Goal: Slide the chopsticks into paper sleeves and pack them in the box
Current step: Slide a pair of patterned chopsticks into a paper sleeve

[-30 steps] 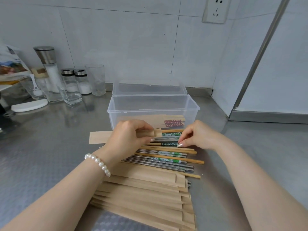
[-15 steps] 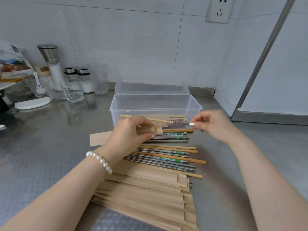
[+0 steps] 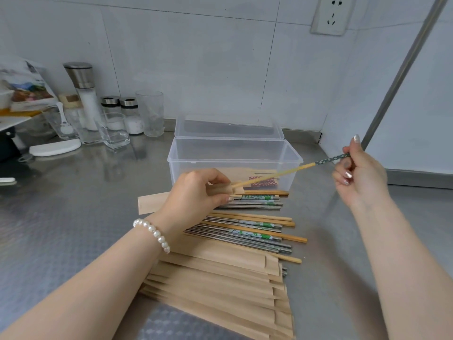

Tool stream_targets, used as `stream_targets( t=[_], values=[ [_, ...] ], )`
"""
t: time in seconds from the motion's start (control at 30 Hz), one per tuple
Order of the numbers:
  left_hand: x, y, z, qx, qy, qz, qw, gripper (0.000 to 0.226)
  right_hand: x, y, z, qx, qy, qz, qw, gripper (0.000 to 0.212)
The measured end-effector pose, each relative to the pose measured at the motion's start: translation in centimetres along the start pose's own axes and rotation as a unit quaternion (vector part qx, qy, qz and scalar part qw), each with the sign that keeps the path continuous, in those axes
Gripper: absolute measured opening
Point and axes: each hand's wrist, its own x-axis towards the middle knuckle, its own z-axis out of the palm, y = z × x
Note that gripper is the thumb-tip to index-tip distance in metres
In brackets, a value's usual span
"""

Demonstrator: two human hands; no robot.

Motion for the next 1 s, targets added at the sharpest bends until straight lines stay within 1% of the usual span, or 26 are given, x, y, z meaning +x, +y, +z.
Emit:
stream_targets(
  t=[0.1, 0.2, 0.3, 0.5, 0.77, 0.87, 1.0],
  values=[
    [0.0, 0.0, -0.1, 0.0, 0.001, 0.0, 1.0, 0.024, 0.1, -0.1, -0.2, -0.016, 0.011, -0.033, 0.999, 0.029],
    [0.0, 0.0, -0.1, 0.001, 0.001, -0.003, 1.0, 0.023, 0.1, -0.2, -0.3, -0.02, 0.012, -0.048, 0.999, 0.03],
    [0.1, 0.0, 0.0, 0.004, 0.005, -0.003, 1.0, 0.023, 0.2, -0.2, -0.3, -0.024, 0.015, -0.052, 0.998, 0.031],
    [0.1, -0.3, 0.0, 0.017, 0.02, -0.01, 1.0, 0.023, 0.4, -0.5, -0.6, 0.005, 0.025, -0.041, 0.999, 0.033],
    [0.0, -0.1, -0.1, 0.012, 0.021, -0.01, 1.0, 0.024, 0.0, -0.2, -0.1, -0.043, 0.015, -0.046, 0.998, 0.032],
    [-0.1, -0.1, -0.1, 0.009, 0.015, -0.007, 1.0, 0.025, -0.2, 0.2, 0.2, -0.063, -0.011, -0.022, 0.998, 0.029],
    [-0.1, 0.1, 0.1, 0.01, 0.005, -0.004, 1.0, 0.026, -0.8, 1.3, 0.9, -0.124, -0.082, 0.044, 0.988, 0.026]
  ],
)
